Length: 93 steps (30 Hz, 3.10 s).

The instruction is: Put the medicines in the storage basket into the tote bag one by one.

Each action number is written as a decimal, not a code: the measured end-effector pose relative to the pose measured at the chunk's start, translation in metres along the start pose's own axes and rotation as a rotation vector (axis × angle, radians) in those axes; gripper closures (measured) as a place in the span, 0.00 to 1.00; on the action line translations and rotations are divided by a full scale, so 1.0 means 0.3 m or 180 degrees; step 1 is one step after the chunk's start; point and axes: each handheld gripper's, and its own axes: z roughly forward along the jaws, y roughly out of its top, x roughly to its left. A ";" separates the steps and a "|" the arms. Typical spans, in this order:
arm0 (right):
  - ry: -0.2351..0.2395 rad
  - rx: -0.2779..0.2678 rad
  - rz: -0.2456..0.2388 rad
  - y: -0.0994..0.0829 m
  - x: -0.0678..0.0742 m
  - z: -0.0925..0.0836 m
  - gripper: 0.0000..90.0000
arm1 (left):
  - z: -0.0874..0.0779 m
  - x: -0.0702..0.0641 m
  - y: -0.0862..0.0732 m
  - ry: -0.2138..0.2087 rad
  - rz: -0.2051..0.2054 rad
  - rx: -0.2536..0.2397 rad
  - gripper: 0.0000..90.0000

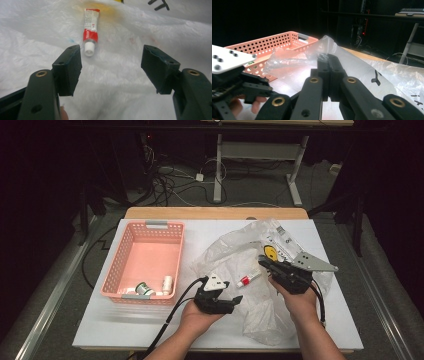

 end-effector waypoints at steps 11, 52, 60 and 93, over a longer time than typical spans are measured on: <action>0.0004 -0.0020 0.0003 0.001 0.005 -0.007 1.00 | -0.096 0.000 -0.046 0.0039 -0.0051 -0.0114 0.17; -0.0010 -0.0057 0.0001 0.001 0.001 -0.022 1.00 | -0.341 0.111 0.003 0.0637 -0.0125 -0.0115 0.00; -0.0010 -0.0049 0.0012 -0.002 -0.004 -0.023 1.00 | -0.404 0.195 -0.016 0.0776 -0.0338 -0.0050 0.00; -0.0020 0.0025 0.0045 -0.016 -0.012 -0.018 1.00 | -0.644 0.434 -0.161 0.1488 -0.0996 0.0119 0.00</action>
